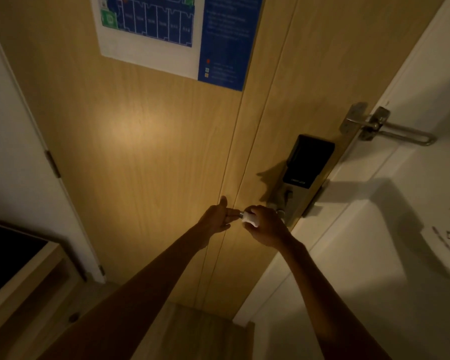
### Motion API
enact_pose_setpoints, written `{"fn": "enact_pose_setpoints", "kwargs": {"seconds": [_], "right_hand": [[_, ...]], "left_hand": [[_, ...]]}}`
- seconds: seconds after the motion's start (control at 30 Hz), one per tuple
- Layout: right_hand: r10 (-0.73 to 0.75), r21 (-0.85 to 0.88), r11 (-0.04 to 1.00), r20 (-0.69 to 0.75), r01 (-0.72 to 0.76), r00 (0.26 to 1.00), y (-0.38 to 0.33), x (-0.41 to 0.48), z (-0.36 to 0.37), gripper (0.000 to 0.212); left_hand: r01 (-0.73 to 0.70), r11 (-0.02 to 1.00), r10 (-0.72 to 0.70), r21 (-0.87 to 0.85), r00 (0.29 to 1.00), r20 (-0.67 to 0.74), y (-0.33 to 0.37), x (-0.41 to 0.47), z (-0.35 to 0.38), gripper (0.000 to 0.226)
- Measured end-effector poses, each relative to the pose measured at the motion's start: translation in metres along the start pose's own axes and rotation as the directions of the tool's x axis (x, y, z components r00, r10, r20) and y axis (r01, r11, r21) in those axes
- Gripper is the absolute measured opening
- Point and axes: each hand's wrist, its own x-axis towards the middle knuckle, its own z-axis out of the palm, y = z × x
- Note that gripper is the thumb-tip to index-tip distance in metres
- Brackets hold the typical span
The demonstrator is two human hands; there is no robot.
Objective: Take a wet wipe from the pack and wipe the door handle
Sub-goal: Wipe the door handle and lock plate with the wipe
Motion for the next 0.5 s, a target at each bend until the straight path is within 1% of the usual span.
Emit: {"fn": "enact_pose_setpoints", "kwargs": {"seconds": [0.03, 0.1, 0.2, 0.27, 0.3, 0.37, 0.43, 0.5], "right_hand": [[0.028, 0.024, 0.999, 0.051, -0.029, 0.998, 0.0, 0.002, -0.005, 0.034], [0.04, 0.032, 0.999, 0.071, -0.042, 0.997, 0.001, 0.006, -0.009, 0.031], [0.001, -0.009, 1.0, -0.024, -0.001, 1.0, 0.002, 0.01, -0.006, 0.031], [-0.028, -0.029, 0.999, -0.063, 0.026, 0.998, 0.001, 0.008, -0.001, 0.028], [-0.063, -0.063, 0.996, -0.076, 0.058, 0.995, -0.001, 0.005, 0.002, 0.025], [-0.127, -0.192, 0.976, -0.131, 0.1, 0.983, -0.005, -0.001, 0.011, 0.022], [-0.132, -0.29, 0.954, -0.187, 0.073, 0.974, -0.008, -0.007, 0.023, 0.024], [-0.111, -0.306, 0.951, -0.178, 0.053, 0.978, -0.009, -0.005, 0.026, 0.022]], "left_hand": [[0.007, 1.0, -0.007, 0.003, 1.0, 0.0, 0.0, 0.001, 0.0, 0.067], [0.012, 1.0, -0.012, -0.002, 1.0, 0.003, 0.002, 0.0, 0.001, 0.066], [0.012, 1.0, -0.012, -0.02, 1.0, -0.001, 0.0, 0.003, 0.0, 0.065], [0.004, 1.0, -0.004, -0.027, 1.0, -0.008, -0.002, 0.004, -0.002, 0.064], [-0.002, 1.0, 0.001, -0.03, 1.0, -0.007, -0.003, 0.005, -0.003, 0.064], [-0.002, 1.0, 0.002, -0.029, 1.0, -0.017, -0.002, 0.002, -0.002, 0.066], [-0.018, 1.0, 0.018, -0.016, 0.999, -0.03, -0.003, 0.001, -0.001, 0.069], [-0.021, 1.0, 0.021, -0.008, 0.999, -0.03, -0.004, 0.001, -0.001, 0.07]]}}
